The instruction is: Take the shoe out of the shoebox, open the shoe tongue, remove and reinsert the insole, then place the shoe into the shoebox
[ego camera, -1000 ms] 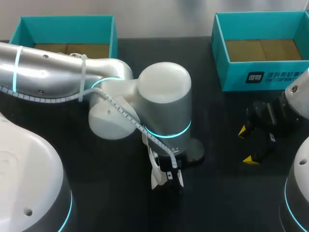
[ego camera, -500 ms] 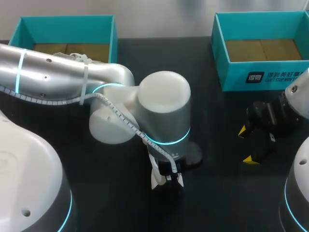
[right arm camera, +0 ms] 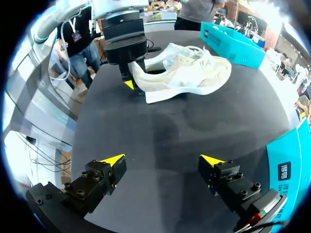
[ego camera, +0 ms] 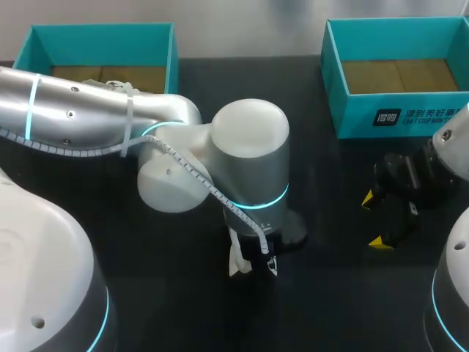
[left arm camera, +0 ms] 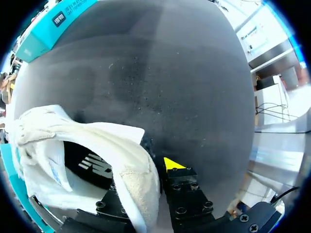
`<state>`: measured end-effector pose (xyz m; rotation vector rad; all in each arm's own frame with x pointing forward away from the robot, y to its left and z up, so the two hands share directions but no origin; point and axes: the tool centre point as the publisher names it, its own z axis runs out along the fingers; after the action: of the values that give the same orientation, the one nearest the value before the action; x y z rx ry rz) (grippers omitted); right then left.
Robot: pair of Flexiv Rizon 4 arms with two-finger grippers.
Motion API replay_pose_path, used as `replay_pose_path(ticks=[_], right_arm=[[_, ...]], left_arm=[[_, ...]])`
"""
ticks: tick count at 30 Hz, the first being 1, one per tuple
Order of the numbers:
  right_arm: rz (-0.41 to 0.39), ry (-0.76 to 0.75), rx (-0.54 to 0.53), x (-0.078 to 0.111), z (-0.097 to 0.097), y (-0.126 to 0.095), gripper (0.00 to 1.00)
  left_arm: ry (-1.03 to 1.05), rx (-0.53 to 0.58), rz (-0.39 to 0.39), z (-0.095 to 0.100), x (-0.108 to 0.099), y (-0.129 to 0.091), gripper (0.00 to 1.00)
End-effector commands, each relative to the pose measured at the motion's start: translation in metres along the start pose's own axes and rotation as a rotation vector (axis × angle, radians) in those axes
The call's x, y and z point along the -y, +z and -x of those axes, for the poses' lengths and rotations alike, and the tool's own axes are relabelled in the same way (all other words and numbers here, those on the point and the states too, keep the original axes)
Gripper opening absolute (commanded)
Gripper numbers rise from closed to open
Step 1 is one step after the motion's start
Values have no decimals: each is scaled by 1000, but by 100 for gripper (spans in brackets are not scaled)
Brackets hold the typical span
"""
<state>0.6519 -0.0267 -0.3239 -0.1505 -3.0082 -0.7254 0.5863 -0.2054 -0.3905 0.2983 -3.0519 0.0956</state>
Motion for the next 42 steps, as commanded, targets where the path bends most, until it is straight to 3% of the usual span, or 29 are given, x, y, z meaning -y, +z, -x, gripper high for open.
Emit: replay_pose_path(ticks=[1, 8, 18, 24, 34, 42], right_arm=[[-3, 1, 1, -1, -1, 1, 100], [-3, 1, 1, -1, -1, 1, 100], [-3, 1, 1, -1, -1, 1, 100], [-3, 1, 1, -1, -1, 1, 100], [-3, 1, 1, -1, -1, 1, 100], [-3, 1, 1, -1, -1, 1, 100]], left_arm=[[2, 0, -6, 2, -4, -10, 0], [17, 11, -30, 7, -5, -33, 0], [115, -3, -45, 40, -7, -122, 0], [110, 14, -62, 63, -13, -163, 0], [164, -33, -43, 95, -16, -200, 0], [164, -33, -43, 95, -16, -200, 0]])
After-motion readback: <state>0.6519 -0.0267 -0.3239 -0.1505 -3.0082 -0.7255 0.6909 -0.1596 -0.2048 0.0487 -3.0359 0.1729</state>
